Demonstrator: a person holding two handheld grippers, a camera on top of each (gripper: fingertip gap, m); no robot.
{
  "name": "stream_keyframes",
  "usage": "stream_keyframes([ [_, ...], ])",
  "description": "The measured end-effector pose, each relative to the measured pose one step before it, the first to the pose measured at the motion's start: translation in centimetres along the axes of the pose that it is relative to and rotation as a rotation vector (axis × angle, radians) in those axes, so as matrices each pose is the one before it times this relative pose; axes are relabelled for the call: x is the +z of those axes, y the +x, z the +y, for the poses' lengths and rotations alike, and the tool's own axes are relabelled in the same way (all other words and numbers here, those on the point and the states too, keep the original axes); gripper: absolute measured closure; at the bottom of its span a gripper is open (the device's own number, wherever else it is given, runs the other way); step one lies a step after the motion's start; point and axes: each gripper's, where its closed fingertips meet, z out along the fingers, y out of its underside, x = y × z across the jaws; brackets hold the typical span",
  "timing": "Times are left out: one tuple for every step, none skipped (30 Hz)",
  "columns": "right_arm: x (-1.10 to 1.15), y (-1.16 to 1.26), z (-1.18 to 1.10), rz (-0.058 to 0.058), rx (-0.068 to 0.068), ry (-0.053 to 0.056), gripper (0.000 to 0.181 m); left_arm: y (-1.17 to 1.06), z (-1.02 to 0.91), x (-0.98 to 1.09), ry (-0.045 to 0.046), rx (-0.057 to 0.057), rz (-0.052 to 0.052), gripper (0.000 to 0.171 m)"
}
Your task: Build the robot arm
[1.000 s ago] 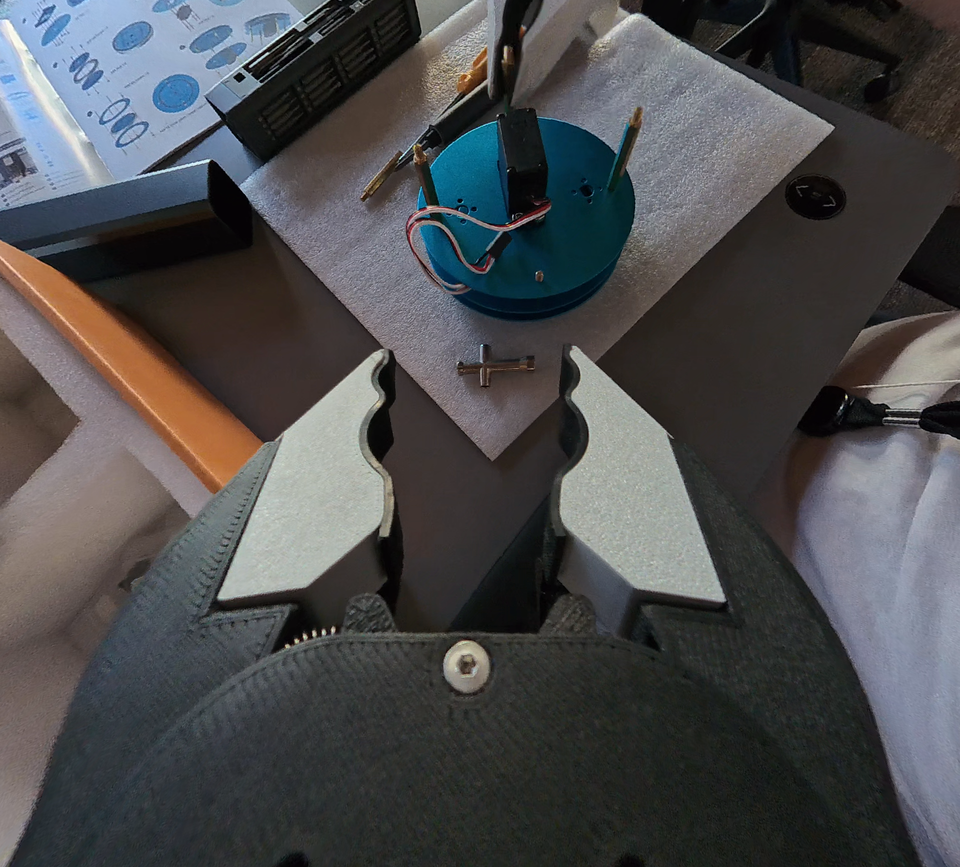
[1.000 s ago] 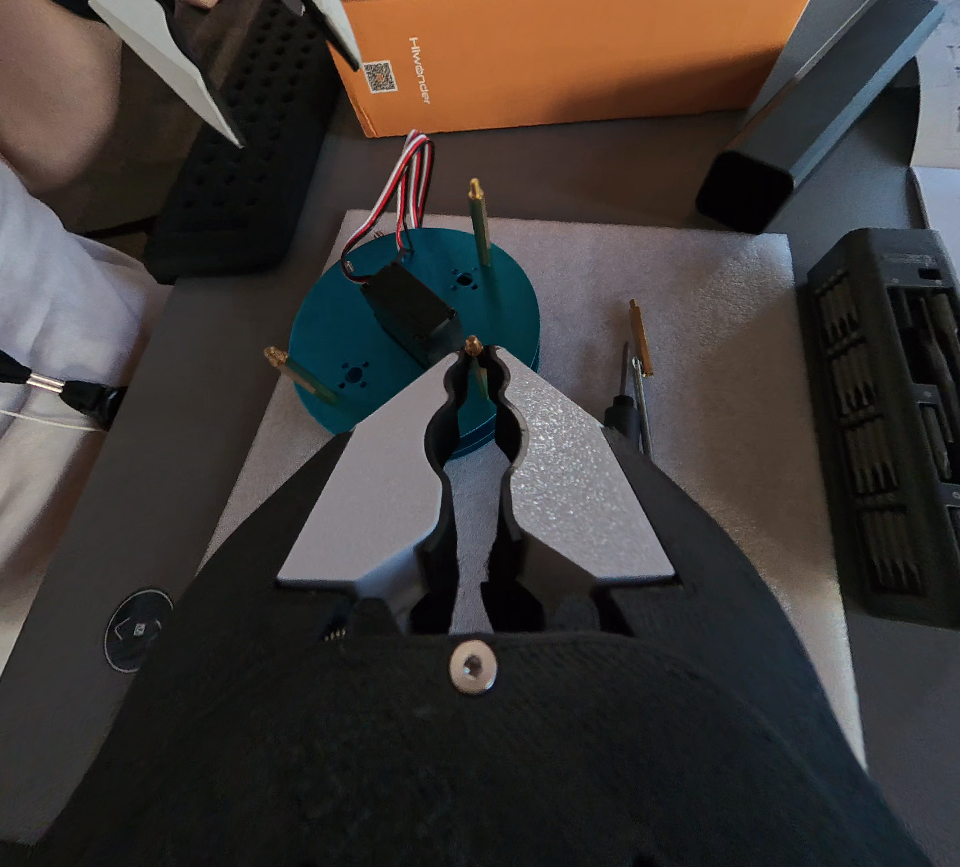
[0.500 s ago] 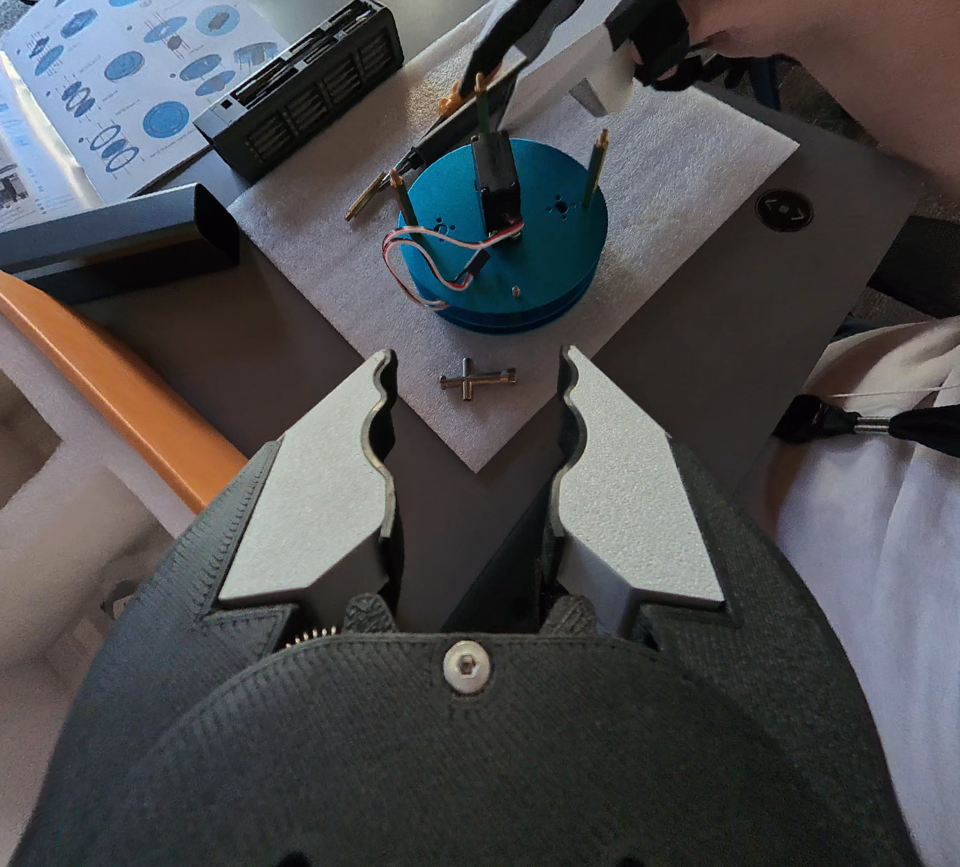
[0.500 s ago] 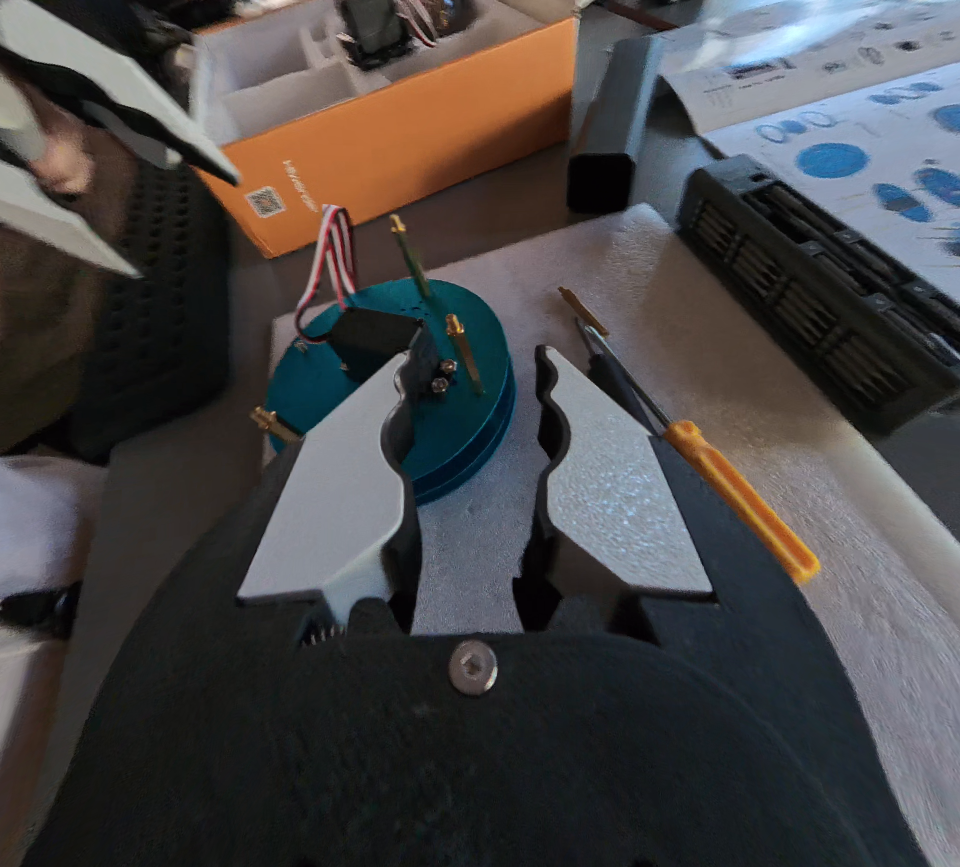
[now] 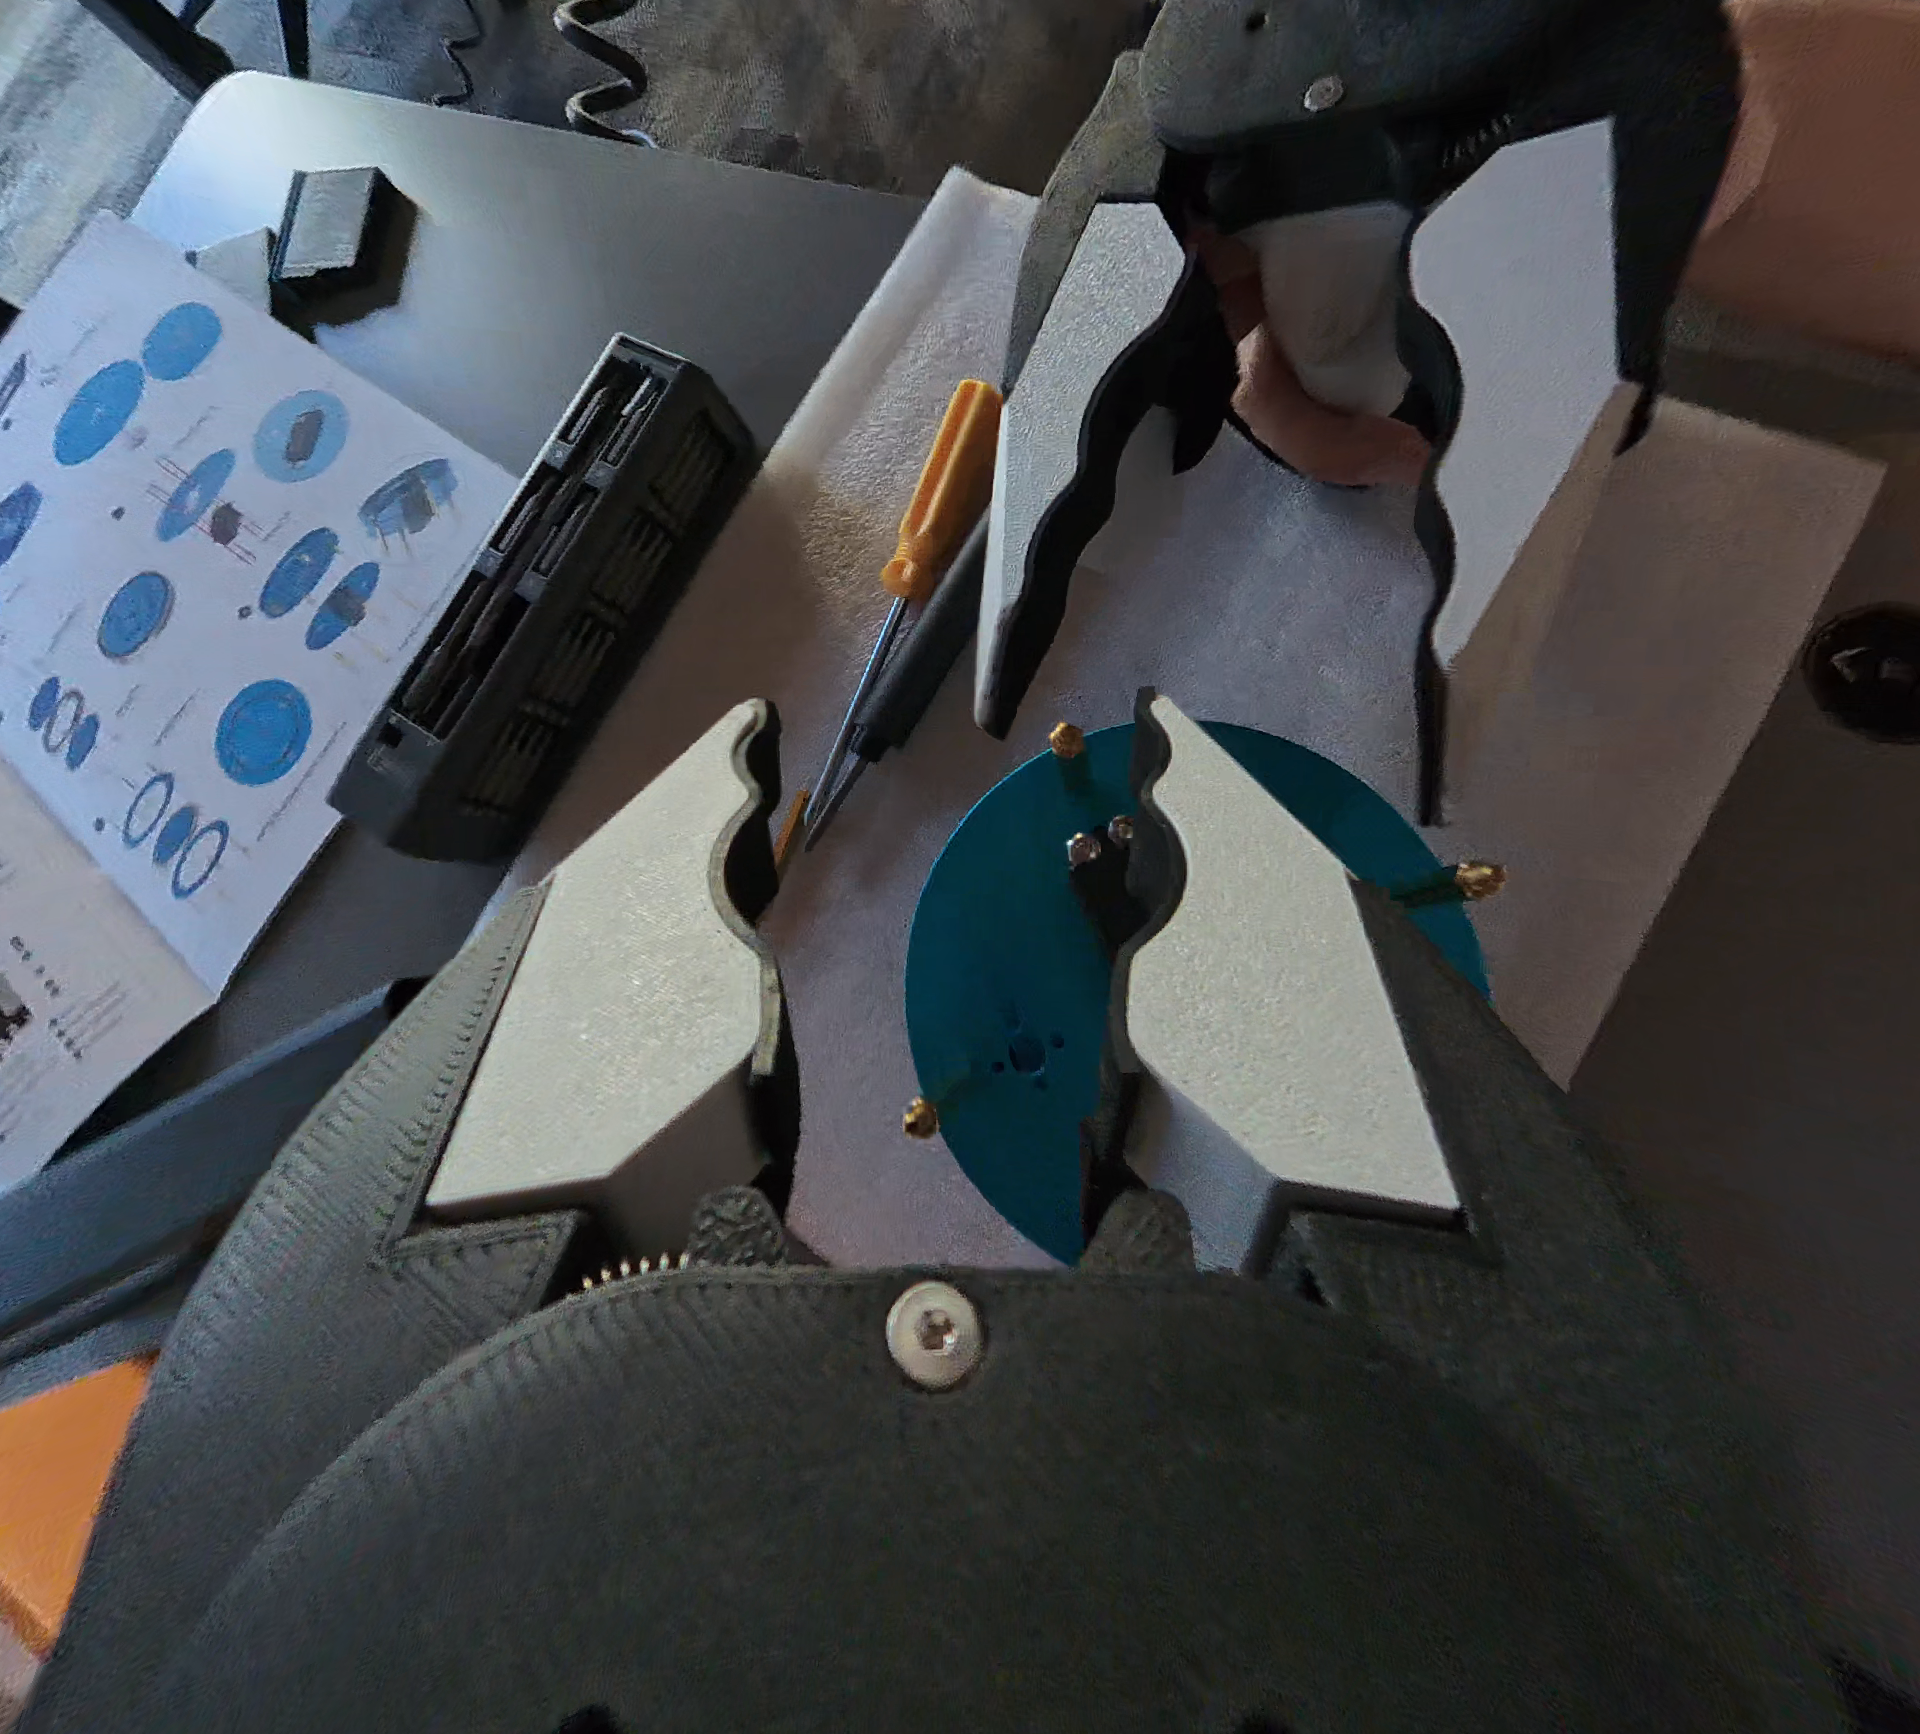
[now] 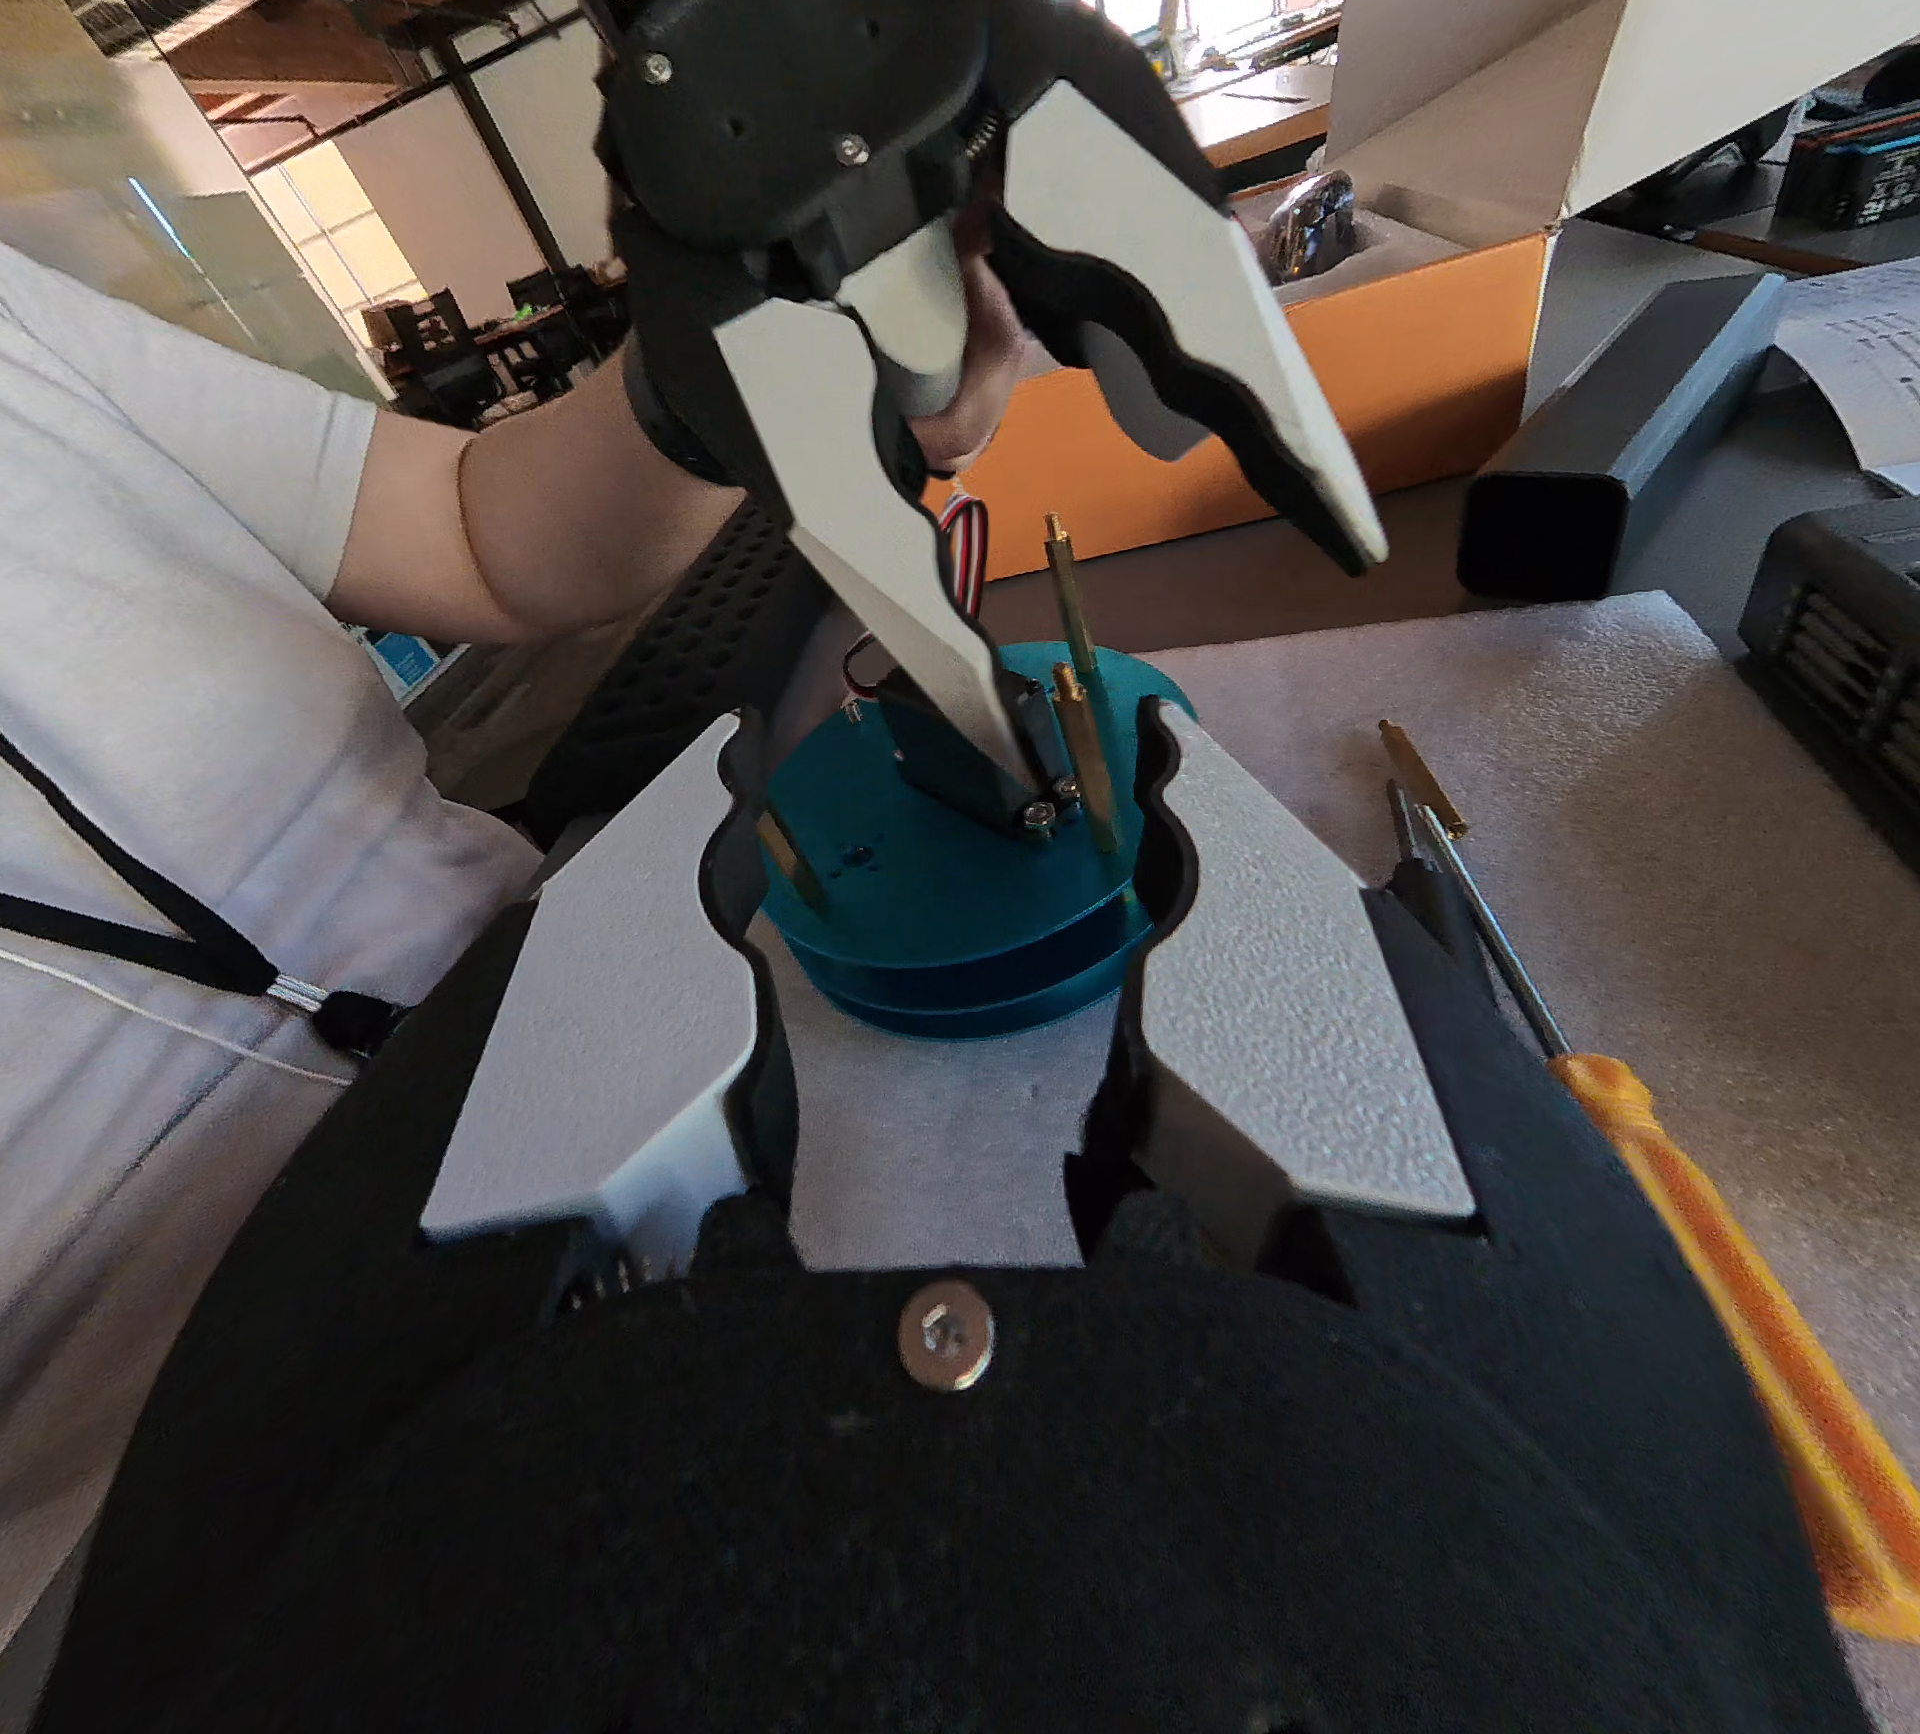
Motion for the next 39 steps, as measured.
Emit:
stream_keyframes([
  [-0.052, -0.261, -0.008, -0.0046, 0.0012, 0.0067, 0.114, -0.19, 0.277, 0.417, -0.01898, 0.0267, -0.0108, 0.105],
  [-0.1, -0.317, -0.148, -0.0054, -0.0008, 0.0171, 0.117, -0.237, 0.366, 0.367, -0.02271, 0.0288, -0.016, 0.106],
  [-0.104, -0.156, -0.148, 0.0051, -0.0033, 0.0177, 0.116, -0.105, 0.323, 0.283, -0.01902, 0.025, -0.0077, 0.105],
  [-0.135, -0.044, -0.11, 0.0115, -0.0067, 0.0115, 0.118, 0.098, 0.085, 0.121, -0.00384, 0.017, 0.0075, 0.104],
  [-0.132, -0.145, -0.088, 0.002, -0.0038, 0.0086, 0.123, 0.043, -0.006, -0.008, 0.0023, 0.0113, 0.0084, 0.106],
  [-0.09, -0.186, -0.023, -0.0043, 0.0064, 0.002, 0.128, -0.113, 0.128, -0.062, -0.00579, 0.0038, 0.0043, 0.105],
  [-0.024, -0.32, 0.19, -0.0178, 0.0084, -0.0106, 0.138, -0.08, 0.168, -0.061, -0.00846, -0.0046, 0.0089, 0.102],
  [0.03, -0.117, 0.166, -0.0043, 0.0069, -0.0097, 0.138, 0.124, 0.067, -0.113, -0.00101, -0.0053, 0.0202, 0.103],
  [0.001, 0.298, 0.005, 0.0205, -0.0008, -0.0005, 0.135, 0.285, -0.054, -0.165, 0.00675, 0.0003, 0.0283, 0.103],
  [-0.028, 0.295, -0.122, 0.017, -0.002, 0.0041, 0.129, 0.215, -0.034, -0.177, 0.00336, 0.0021, 0.0218, 0.103],
  [-0.026, 0.278, -0.061, 0.0108, -0.005, -0.0014, 0.126, -0.016, 0.032, -0.136, -0.00256, -0.0011, 0.0072, 0.103],
  [-0.04, 0.331, 0.008, 0.0114, -0.0073, -0.0086, 0.123, -0.041, 0.025, -0.064, -0.00426, -0.0024, 0.0065, 0.103],
  [-0.03, 0.351, -0.009, 0.0111, -0.0072, -0.0071, 0.12, 0.016, 0.008, 0.02, -0.00456, -0.0013, 0.0092, 0.103],
  [0.024, 0.332, -0.064, 0.0085, -0.0024, -0.0034, 0.118, -0.035, 0.011, 0.124, -0.00473, 0.0009, 0.004, 0.103],
  [0.125, 0.158, 0.011, -0.0036, 0.005, -0.0066, 0.117, -0.026, 0.013, 0.168, -0.00496, 0.0023, 0.0038, 0.102],
  [0.275, -0.149, 0.15, -0.0206, 0.0108, -0.0146, 0.115, 0.041, 0.006, 0.189, -0.00425, 0.0021, 0.0068, 0.103],
  [0.363, -0.328, 0.346, -0.026, 0.0119, -0.0253, 0.115, -0.044, 0.009, 0.148, -0.00279, 0.0007, 0.0019, 0.103],
  [0.379, -0.426, 0.497, -0.0245, 0.0057, -0.0345, 0.116, -0.091, 0.027, 0.109, -0.00152, -0.0008, -0.001, 0.103],
  [0.218, -0.155, 0.3, 0.0045, -0.005, -0.0215, 0.113, -0.1, 0.07, 0.054, -0.00181, 0.0005, -0.0004, 0.103],
  [-0.075, -0.031, 0.125, 0.018, -0.0155, -0.0116, 0.113, -0.12, 0.09, -0.01, -0.00028, -0.0015, -0.0009, 0.103],
  [-0.254, -0.09, 0.078, 0.0149, -0.0079, -0.0101, 0.113, -0.083, 0.052, -0.046, 0.00227, -0.0089, 0.0038, 0.1],
  [-0.255, -0.086, 0.126, 0.0111, -0.0024, -0.0085, 0.113, -0.009, 0.072, -0.037, 0.00151, -0.0112, 0.0078, 0.098],
  [-0.273, -0.112, 0.213, 0.0053, -0.0012, -0.0124, 0.118, -0.035, 0.044, -0.028, 0.00137, -0.0072, 0.005, 0.098],
  [-0.226, -0.183, 0.159, -0.0042, -0.0055, -0.0102, 0.124, -0.089, 0.026, -0.057, 0.00019, -0.0015, 0.0014, 0.101],
  [-0.119, 0.363, -0.053, 0.0258, -0.0019, 0.004, 0.121, -0.052, 0.014, -0.07, -0.00339, 0.0042, 0.0042, 0.101],
  [0.01, 0.545, -0.05, 0.029, -0.0043, 0.0012, 0.119, 0.024, -0.013, -0.085, -0.00769, 0.0099, 0.0086, 0.101],
  [0.201, 0.415, -0.073, 0.0153, -0.0046, 0.0018, 0.115, 0.022, -0.033, -0.092, -0.01024, 0.0157, 0.0062, 0.099],
  [0.39, 0.224, -0.131, 0.002, -0.0025, 0.0046, 0.11, 0.025, -0.028, -0.051, -0.0127, 0.0191, 0.0051, 0.101],
  [0.5, -0.031, -0.063, -0.0142, -0.0024, -0.0023, 0.108, -0.032, -0.005, 0.005, -0.01634, 0.0185, 0.0027, 0.102],
  [0.484, -0.196, 0.012, -0.0232, -0.0032, -0.0079, 0.109, -0.08, 0.017, 0.072, -0.01709, 0.0149, 0.0016, 0.102],
  [0.392, -0.253, 0.061, -0.0232, -0.0029, -0.01, 0.11, -0.078, -0.03, 0.114, -0.01274, 0.0114, 0.004, 0.102],
  [0.207, -0.098, 0.15, -0.0089, 0.0042, -0.014, 0.112, -0.079, -0.006, 0.096, -0.00997, 0.0089, 0.0043, 0.102],
  [-0.005, 0.023, 0.082, 0.004, 0.0055, -0.0076, 0.112, -0.116, 0.04, 0.04, -0.00756, 0.0044, 0.003, 0.1],
  [-0.159, -0.083, 0.012, 0.0024, 0.005, -0.0001, 0.112, -0.117, 0.097, -0.014, -0.00682, -0.0003, 0.0021, 0.098],
  [-0.194, -0.213, 0.034, -0.0011, 0.0018, 0.003, 0.112, -0.2, 0.246, -0.036, -0.01109, 0.0027, -0.0053, 0.098],
  [-0.141, -0.172, 0.208, 0.0041, 0.0043, -0.0061, 0.112, -0.236, 0.359, 0.013, -0.01406, 0.0069, -0.0111, 0.101],
  [-0.143, 0.026, 0.141, 0.0173, -0.0037, -0.0021, 0.113, -0.152, 0.401, 0.073, -0.01513, 0.0052, -0.0067, 0.1],
  [-0.2, 0.122, 0.12, 0.0196, -0.0075, -0.0018, 0.113, -0.089, 0.385, 0.098, -0.01393, 0.0044, -0.0051, 0.102],
  [-0.241, 0.077, 0.013, 0.0106, -0.0024, 0.0037, 0.114, -0.067, 0.228, 0.068, -0.00389, 0.0035, -0.0033, 0.101],
])
